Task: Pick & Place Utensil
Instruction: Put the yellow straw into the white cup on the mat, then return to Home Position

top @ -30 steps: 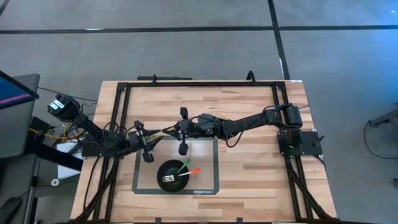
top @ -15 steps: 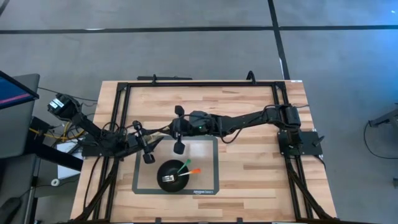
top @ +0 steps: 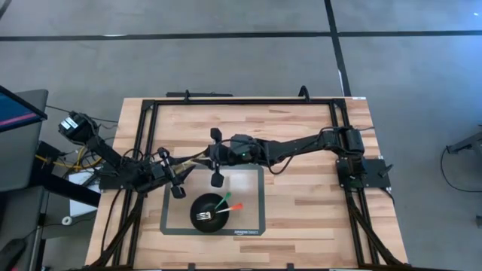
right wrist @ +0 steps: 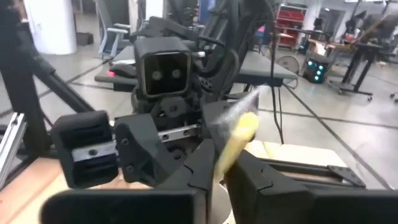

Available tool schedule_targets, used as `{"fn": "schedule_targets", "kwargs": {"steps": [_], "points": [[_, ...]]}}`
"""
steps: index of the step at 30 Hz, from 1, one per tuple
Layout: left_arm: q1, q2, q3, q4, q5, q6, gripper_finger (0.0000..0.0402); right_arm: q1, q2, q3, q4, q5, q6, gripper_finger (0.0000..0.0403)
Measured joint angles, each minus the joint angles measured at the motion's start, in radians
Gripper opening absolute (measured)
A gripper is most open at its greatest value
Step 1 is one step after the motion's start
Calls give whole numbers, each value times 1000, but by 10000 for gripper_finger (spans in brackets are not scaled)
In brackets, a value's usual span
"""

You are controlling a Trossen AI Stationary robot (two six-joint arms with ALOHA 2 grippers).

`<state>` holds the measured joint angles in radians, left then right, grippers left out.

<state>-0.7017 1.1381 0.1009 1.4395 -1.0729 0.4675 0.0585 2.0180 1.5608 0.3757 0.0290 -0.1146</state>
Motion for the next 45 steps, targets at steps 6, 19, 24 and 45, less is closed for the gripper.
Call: {"fn": "schedule_targets", "kwargs": {"steps": [6,19,24,45], "points": [[0,0,0,0,0,0,150,-7,0,0,9,-5,-16,79],[2,0,0,0,-19,0,147,-1,-5,0,26,-2,-17,160],[-34,-19,2,1,-20,1,145,19,-93,0,-53,2,-19,162],[-291,-394,276,-29,-361,544,6,216,-721,-37,-1011,330,157,63]]}}
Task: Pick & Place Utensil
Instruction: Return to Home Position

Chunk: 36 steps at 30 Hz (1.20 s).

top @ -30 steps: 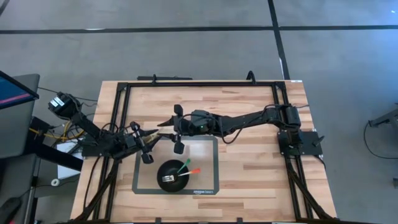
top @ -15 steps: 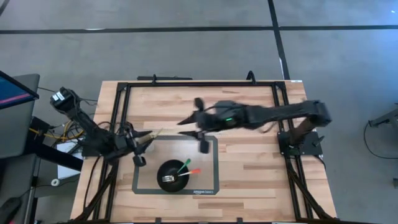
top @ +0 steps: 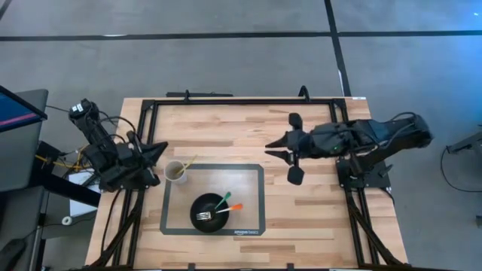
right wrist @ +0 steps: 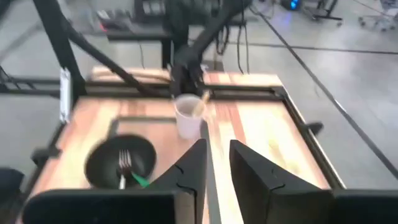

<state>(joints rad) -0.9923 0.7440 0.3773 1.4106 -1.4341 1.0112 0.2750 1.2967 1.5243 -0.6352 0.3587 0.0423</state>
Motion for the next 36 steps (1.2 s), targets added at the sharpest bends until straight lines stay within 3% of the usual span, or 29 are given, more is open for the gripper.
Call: {"fn": "schedule_targets", "kwargs": {"steps": [7,11,15,17,20,23,27,33,36], "points": [[14,-17,7,-46,131,60,5,12,-105,-160,27,35,8,59],[3,-2,7,-219,191,-97,5,11,-192,-264,107,38,-22,59],[8,13,7,-475,556,-320,4,13,-300,-390,161,36,-50,59],[43,17,7,-499,663,-372,4,-1,-358,-454,179,37,-50,59],[106,-3,26,-507,570,-387,4,-30,-446,-548,249,36,-49,59],[169,-77,66,-645,508,-387,4,-55,-525,-636,303,35,-52,59],[201,-229,118,-991,740,-486,4,-87,-608,-750,382,34,-52,59],[237,-447,146,-1239,784,-559,6,-131,-682,-920,525,26,-52,59],[249,-524,122,-1348,919,-682,6,-153,-702,-989,597,-51,-63,59]]}}
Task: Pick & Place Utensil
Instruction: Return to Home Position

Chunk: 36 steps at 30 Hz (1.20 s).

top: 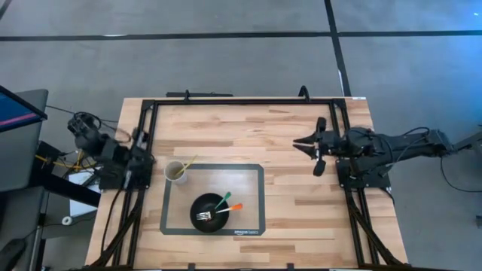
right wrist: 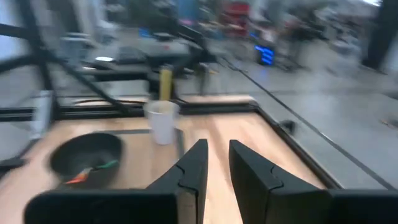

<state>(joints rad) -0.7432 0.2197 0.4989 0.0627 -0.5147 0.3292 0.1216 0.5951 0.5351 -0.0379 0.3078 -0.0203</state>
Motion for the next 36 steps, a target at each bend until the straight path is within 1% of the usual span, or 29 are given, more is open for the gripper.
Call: {"fn": "schedule_targets", "kwargs": {"steps": [2,3,6,8,12,14,18,22,25,27,30,32,36], "points": [[10,-23,-37,-6,137,-13,7,-11,-6,-35,65,-105,-39,59],[15,-29,-52,-6,187,-13,7,-17,-8,-52,108,-161,-63,59],[44,-30,-97,-3,243,-14,7,-32,-7,-95,210,-318,-142,59],[69,-29,-127,-8,271,-13,7,-41,-7,-115,221,-370,-168,59],[127,-48,-164,-2,368,-13,7,-55,-16,-167,215,-375,-171,59],[157,-70,-183,-3,392,-13,7,-65,-36,-191,219,-375,-158,59],[207,-137,-225,-1,397,-22,7,-80,-102,-250,218,-375,-91,59],[236,-218,-294,-1,397,-56,8,-79,-202,-321,237,-375,-68,59],[248,-216,-324,11,409,-78,8,-79,-283,-380,288,-368,-58,59],[254,-213,-343,35,415,-81,8,-79,-335,-410,291,-363,-54,59],[270,-215,-391,98,412,-76,8,-79,-406,-459,313,-361,-42,59],[290,-215,-421,162,413,-68,8,-79,-447,-484,311,-360,-34,59],[354,-215,-481,206,412,-83,8,-79,-520,-527,296,-354,-33,59]]}}
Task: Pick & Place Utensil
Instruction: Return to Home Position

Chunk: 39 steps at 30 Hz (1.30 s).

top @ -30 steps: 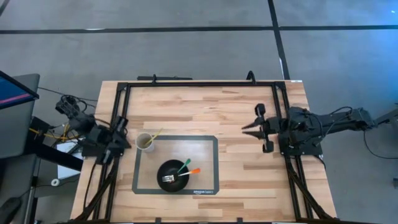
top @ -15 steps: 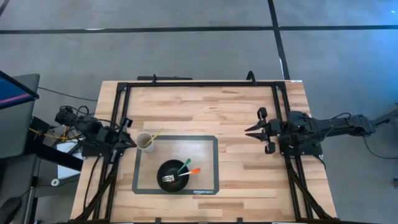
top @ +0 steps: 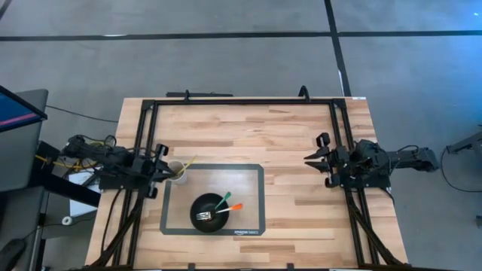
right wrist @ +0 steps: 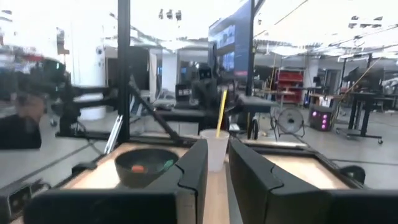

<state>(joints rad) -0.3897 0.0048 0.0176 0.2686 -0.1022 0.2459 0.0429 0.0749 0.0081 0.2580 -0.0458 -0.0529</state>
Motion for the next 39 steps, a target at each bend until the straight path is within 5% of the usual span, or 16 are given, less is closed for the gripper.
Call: {"fn": "schedule_targets", "kwargs": {"steps": [15,39], "points": [[311,18,-12,2,103,-209,8,-1,-62,-1,-174,128,-35,59],[324,18,-12,10,103,-251,8,0,-63,-3,-177,126,-33,59]]}}
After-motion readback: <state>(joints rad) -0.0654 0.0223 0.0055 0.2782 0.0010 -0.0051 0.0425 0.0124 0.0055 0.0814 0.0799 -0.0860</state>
